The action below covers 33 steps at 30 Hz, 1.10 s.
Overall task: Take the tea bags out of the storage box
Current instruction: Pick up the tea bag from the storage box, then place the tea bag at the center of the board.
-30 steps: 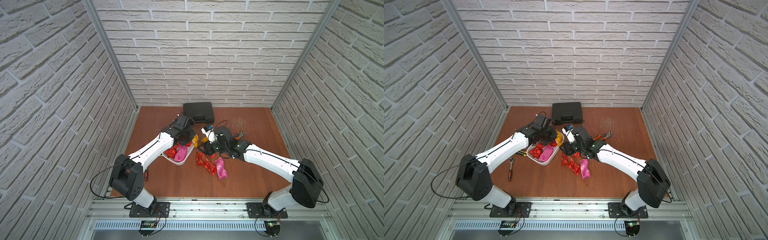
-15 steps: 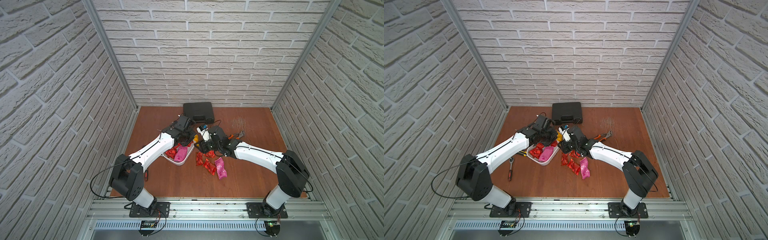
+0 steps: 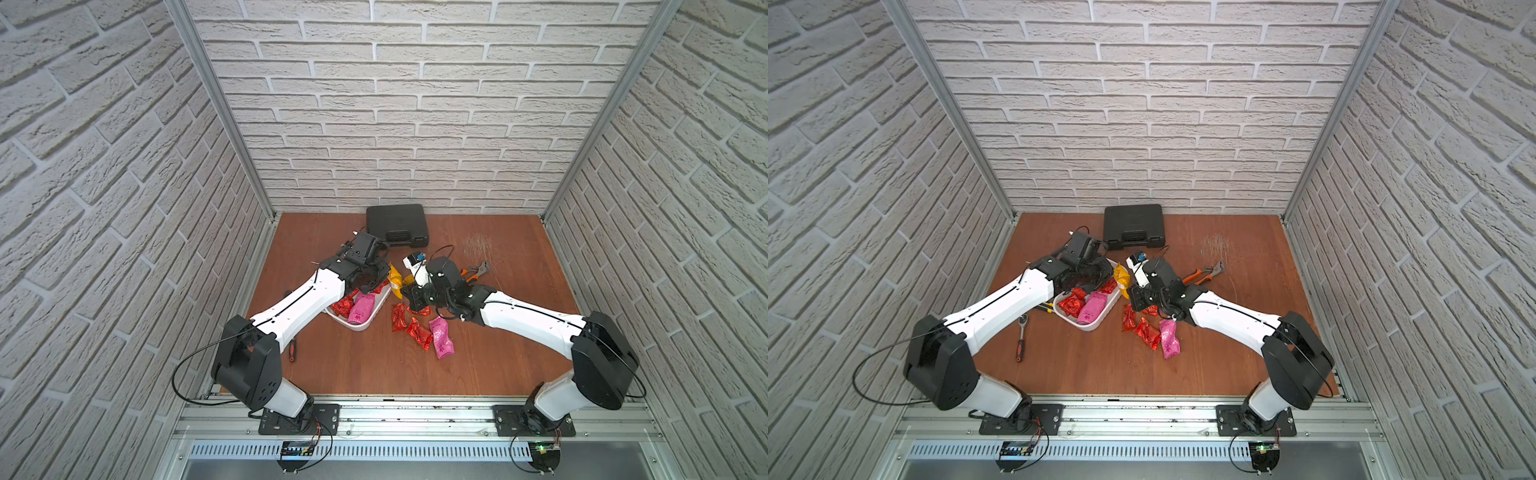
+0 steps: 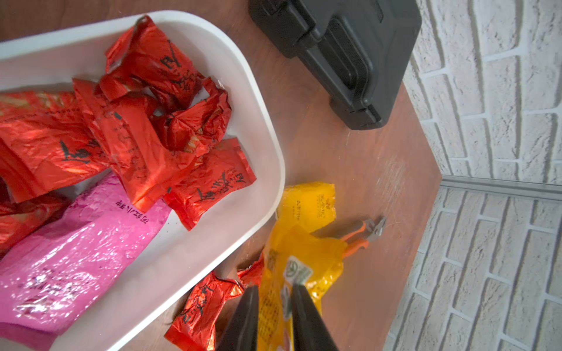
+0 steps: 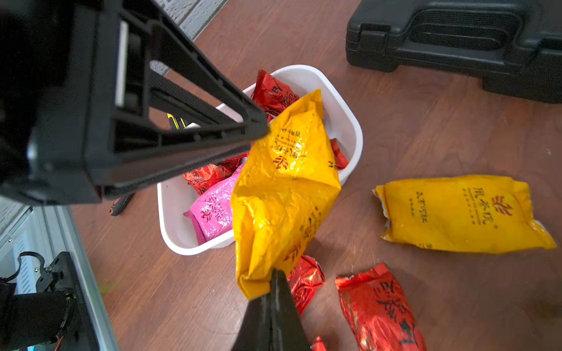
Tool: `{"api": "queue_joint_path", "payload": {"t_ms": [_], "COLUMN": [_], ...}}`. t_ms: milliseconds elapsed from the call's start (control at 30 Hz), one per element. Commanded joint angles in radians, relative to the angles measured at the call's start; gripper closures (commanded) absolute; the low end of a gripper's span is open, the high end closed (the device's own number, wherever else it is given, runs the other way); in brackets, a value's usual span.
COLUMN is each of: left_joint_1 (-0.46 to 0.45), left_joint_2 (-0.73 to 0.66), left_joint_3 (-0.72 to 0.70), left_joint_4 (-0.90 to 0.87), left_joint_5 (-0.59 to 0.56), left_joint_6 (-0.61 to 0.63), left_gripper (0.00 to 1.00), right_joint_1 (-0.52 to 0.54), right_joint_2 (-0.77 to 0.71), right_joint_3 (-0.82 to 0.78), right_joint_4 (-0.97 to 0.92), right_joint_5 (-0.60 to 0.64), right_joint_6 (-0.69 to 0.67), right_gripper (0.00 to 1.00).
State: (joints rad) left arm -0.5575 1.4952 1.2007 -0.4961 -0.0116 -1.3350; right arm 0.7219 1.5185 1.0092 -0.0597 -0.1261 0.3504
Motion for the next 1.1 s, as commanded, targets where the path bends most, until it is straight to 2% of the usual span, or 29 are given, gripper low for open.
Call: {"api": "queue_joint_path", "payload": {"t_ms": [0, 67, 267, 467, 600, 833, 900, 1000, 1067], "left_joint_1": [-0.001, -0.001, 0.037, 0.126, 0.180, 0.202, 0.203, 0.208, 0.215], "left_joint_2": [-0.033, -0.045, -0.082, -0.078, -0.060, -0.020, -0.001, 0.028, 0.045], "left_joint_3": [0.000, 0.000, 0.004, -0.021, -0.024, -0.005, 0.007, 0.028, 0.038], "left_joint_4": [-0.016, -0.021, -0.056, -0.091, -0.140, -0.210, -0.229, -0.252, -0.255], "left_joint_5": [-0.050, -0.077, -0.142, -0.086, -0.058, -0.051, -0.060, -0.071, -0.064], "left_joint_6": [0.030, 0.048, 0.283, 0.570, 0.696, 0.834, 0.869, 0.910, 0.915], "left_gripper": [0.57, 0.46, 0.45, 0.45, 0.45, 0.42, 0.40, 0.38, 0.36], "right_joint_1": [0.000, -0.005, -0.041, -0.102, -0.149, -0.201, -0.208, -0.209, -0.209], "right_joint_2": [-0.082, -0.116, -0.258, -0.324, -0.260, -0.066, -0.018, 0.009, -0.010], "right_joint_3": [-0.030, -0.039, -0.145, -0.243, -0.220, -0.123, -0.093, -0.057, -0.054], "right_joint_4": [-0.020, -0.086, -0.233, -0.276, -0.259, -0.249, -0.254, -0.289, -0.309], "right_joint_5": [0.044, 0.072, 0.140, 0.126, 0.072, 0.028, 0.032, 0.041, 0.044], "right_joint_6": [0.038, 0.056, 0.093, 0.099, 0.054, -0.046, -0.064, -0.075, -0.074], "right_gripper": [0.98, 0.98, 0.98, 0.97, 0.97, 0.97, 0.91, 0.71, 0.62]}}
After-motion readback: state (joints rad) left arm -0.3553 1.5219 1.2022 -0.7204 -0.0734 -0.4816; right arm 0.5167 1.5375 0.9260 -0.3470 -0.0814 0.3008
